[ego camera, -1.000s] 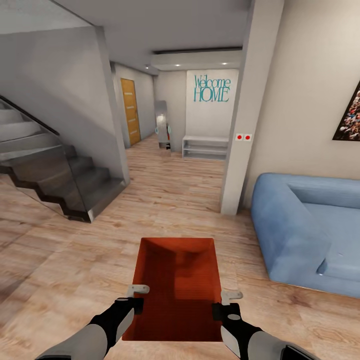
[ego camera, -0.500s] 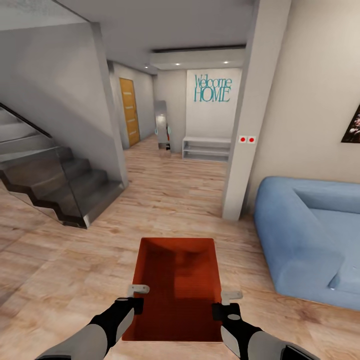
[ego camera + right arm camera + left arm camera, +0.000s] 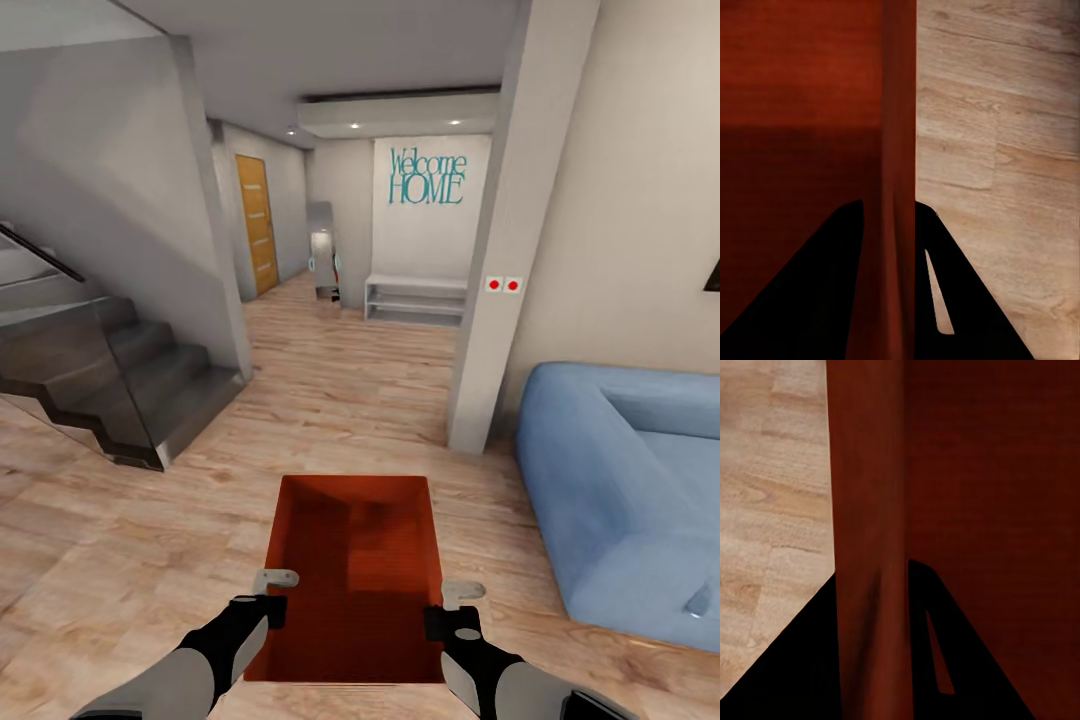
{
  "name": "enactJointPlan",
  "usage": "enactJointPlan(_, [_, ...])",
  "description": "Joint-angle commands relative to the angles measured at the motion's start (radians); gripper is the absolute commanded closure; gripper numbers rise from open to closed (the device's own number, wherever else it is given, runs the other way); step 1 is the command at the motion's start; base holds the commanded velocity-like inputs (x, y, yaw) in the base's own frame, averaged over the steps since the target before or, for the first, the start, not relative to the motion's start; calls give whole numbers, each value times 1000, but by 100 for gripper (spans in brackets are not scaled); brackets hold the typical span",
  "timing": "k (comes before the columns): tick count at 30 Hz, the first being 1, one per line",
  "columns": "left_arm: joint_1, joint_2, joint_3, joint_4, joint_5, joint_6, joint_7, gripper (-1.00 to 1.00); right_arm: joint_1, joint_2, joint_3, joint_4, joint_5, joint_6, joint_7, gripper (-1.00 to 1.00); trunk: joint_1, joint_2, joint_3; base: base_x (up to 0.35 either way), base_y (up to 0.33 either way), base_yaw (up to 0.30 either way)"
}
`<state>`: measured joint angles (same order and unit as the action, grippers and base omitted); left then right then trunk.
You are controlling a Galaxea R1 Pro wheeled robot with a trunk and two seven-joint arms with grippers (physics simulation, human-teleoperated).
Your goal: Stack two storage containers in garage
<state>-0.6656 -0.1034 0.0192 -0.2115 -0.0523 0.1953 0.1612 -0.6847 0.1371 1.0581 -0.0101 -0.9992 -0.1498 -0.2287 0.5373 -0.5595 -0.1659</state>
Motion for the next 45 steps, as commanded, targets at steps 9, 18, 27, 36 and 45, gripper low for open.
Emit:
enactJointPlan(9, [0,0,-1,0,-20,9,9,100,-1,-5,-3,1,-10,-8,-15,100,1,-1,-2,322,0,57])
enactJointPlan(18, [0,0,-1,0,-20,9,9,100,-1,-5,-3,1,-10,-8,-15,100,1,-1,-2,322,0,261])
enactJointPlan(27, [0,0,-1,0,-20,9,9,100,-1,-6,-3,1,-10,-8,-15,100,1,-1,-2,322,0,89])
enactJointPlan(36, [0,-1,-1,0,-20,9,9,100,-1,-6,-3,1,-10,-8,-16,100,1,-1,-2,322,0,1])
enactJointPlan(45, [0,0,-1,0,-20,9,9,100,-1,-6,-3,1,-10,-8,-16,100,1,-1,-2,322,0,0])
